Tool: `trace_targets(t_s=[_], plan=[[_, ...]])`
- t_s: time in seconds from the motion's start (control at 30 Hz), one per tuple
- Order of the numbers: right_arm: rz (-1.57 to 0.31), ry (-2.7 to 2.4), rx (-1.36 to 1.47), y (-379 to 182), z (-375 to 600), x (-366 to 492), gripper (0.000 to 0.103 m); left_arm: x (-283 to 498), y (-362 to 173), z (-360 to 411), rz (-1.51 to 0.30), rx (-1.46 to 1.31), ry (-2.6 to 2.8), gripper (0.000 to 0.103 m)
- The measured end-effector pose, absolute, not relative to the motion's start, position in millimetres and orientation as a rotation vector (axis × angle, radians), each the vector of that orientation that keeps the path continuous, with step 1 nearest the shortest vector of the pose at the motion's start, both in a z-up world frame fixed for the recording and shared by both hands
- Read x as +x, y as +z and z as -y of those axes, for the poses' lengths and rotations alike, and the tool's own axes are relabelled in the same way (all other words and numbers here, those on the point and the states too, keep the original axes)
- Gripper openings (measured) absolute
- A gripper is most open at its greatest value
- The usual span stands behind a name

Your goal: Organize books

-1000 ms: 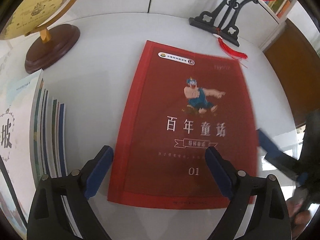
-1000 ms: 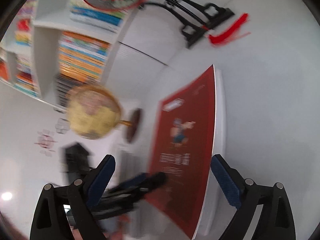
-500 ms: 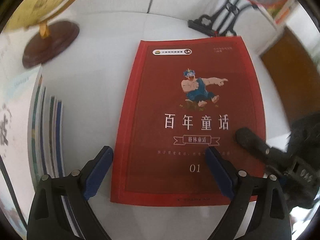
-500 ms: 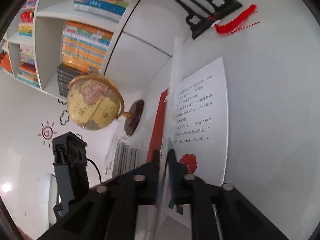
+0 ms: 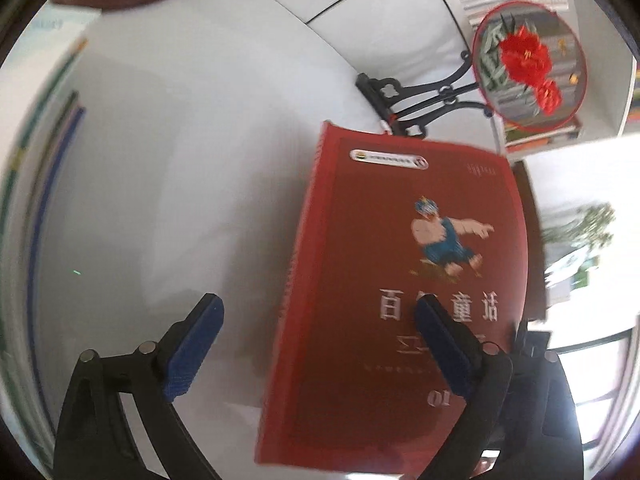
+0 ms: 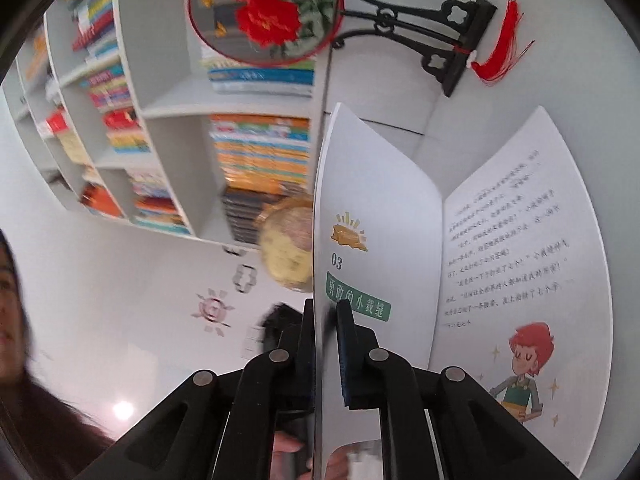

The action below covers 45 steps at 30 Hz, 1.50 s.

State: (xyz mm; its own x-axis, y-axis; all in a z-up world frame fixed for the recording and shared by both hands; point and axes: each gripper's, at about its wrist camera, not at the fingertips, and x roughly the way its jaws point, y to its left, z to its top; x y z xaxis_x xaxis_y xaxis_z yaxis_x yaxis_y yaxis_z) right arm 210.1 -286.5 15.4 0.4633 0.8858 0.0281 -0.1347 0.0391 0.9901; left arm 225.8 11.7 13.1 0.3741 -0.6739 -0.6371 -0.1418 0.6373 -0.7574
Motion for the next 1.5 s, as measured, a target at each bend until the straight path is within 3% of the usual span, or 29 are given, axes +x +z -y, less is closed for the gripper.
trace_targets(t_s=[0.13,0.23,0.3,0.37,0.47,0.7,1.5], plan=[[-0.677,0.966,1.396,24.7,301.2,199.9,0.010,221.8,16.4,-6.2,-1.133,-0.978,-0.518,0.095],[-0.671,0.966,1.403,30.2,309.3,194.1,0.010,219.5,25.7,8.0,-1.084,-1.043,-0.640,0.072],[-0.690,0.948,1.373,32.0,312.1,190.1,0.010,214.6,38.9,15.7,-1.075,-0.922,-0.582,0.062],[-0.696,0.920,1.352,33.0,316.6,188.4,0.010,208.8,49.1,17.8,-1.065,-0.833,-0.525,0.042],[-0.766,0.795,1.181,42.8,320.4,185.7,0.010,202.5,59.7,8.4,-1.034,-0.826,-0.483,0.030],[-0.871,0.667,0.780,72.7,286.7,173.8,0.010,195.4,88.2,-1.3,-0.992,-0.703,-0.424,0.029],[-0.772,0.875,0.701,146.1,154.5,163.3,0.010,135.2,172.7,-138.3,-0.806,-0.663,-0.305,0.029]])
